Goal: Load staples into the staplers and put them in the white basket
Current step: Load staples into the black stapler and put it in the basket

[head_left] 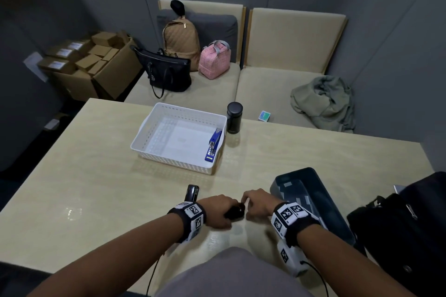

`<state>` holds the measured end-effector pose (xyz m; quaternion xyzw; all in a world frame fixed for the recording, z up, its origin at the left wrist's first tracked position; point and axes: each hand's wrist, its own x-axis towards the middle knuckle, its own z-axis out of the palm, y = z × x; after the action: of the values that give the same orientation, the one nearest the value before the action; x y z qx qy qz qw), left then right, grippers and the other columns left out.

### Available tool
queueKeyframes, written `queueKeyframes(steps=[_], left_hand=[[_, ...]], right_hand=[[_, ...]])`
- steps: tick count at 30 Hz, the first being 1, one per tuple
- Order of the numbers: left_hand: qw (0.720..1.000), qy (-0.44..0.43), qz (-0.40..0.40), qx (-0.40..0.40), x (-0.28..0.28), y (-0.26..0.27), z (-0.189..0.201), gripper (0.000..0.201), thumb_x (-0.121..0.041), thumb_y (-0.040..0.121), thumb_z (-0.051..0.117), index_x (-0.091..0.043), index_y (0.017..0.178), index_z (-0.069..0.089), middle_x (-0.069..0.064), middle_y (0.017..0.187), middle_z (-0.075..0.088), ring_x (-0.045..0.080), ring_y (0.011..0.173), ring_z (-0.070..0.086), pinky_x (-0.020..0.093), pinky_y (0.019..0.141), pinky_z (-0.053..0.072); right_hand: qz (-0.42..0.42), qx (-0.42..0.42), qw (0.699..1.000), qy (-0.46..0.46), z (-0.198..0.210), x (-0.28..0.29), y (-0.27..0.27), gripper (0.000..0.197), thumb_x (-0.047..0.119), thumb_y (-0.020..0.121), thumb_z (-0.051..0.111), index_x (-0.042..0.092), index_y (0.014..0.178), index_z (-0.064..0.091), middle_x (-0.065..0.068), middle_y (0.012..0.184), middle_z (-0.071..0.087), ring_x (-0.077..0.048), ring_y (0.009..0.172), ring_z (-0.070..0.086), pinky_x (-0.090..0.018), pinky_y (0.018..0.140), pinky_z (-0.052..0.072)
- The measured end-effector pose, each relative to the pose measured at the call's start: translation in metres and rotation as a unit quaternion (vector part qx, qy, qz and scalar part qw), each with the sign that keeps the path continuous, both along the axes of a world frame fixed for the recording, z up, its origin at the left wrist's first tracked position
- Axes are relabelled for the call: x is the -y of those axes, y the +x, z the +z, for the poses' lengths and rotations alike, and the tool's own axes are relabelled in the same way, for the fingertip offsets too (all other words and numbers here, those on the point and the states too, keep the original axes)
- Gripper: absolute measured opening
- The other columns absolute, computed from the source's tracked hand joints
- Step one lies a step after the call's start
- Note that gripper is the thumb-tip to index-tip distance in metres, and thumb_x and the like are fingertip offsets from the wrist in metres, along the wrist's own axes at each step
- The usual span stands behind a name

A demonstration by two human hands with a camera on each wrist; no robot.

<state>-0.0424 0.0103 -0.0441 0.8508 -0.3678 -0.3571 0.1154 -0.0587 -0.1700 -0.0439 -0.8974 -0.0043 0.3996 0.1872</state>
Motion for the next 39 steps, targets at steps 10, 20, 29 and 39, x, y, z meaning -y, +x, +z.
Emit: queueKeyframes(steps=[10,20,29,39], left_hand=[[0.998,-0.036,-0.038,0.040,0.009,-0.002,-0.009,0.042,-0.023,0.088,0.060,-0.002,0.123,0.048,0.017,0.119,0.051,0.038,0.100,0.057,0.044,0.083,0.046],[0.949,-0.254,0.182,0.050,0.005,0.020,0.017,0.025,-0.014,0.093,0.053,-0.019,0.117,0.046,0.004,0.089,0.066,0.019,0.082,0.066,0.033,0.074,0.052],[0.951,-0.175,0.254,0.001,-0.021,0.042,0.013,0.022,-0.002,0.072,0.066,-0.018,0.080,0.053,0.002,0.084,0.071,0.020,0.083,0.069,0.034,0.077,0.056],[0.993,-0.007,0.069,0.092,0.005,0.012,-0.011,0.020,-0.025,0.082,0.059,-0.016,0.101,0.059,0.008,0.099,0.067,0.029,0.094,0.060,0.038,0.074,0.046]], right_hand=[[-0.034,0.087,0.994,0.056,-0.002,0.008,-0.002,0.026,0.013,0.079,0.061,0.031,0.062,0.052,0.005,0.081,0.061,-0.018,0.082,0.062,-0.027,0.072,0.050],[0.017,0.074,0.995,-0.060,-0.011,0.014,-0.016,0.027,0.009,0.087,0.058,0.013,0.113,0.055,-0.014,0.114,0.060,-0.032,0.101,0.062,-0.040,0.081,0.053],[0.018,0.156,0.986,-0.049,-0.014,0.013,0.004,0.036,0.001,0.077,0.061,0.020,0.107,0.068,-0.007,0.110,0.063,-0.027,0.096,0.063,-0.038,0.077,0.057],[-0.027,0.151,0.988,-0.015,-0.026,0.015,-0.009,0.033,0.002,0.073,0.067,0.026,0.096,0.066,-0.002,0.099,0.064,-0.024,0.088,0.063,-0.036,0.075,0.055]])
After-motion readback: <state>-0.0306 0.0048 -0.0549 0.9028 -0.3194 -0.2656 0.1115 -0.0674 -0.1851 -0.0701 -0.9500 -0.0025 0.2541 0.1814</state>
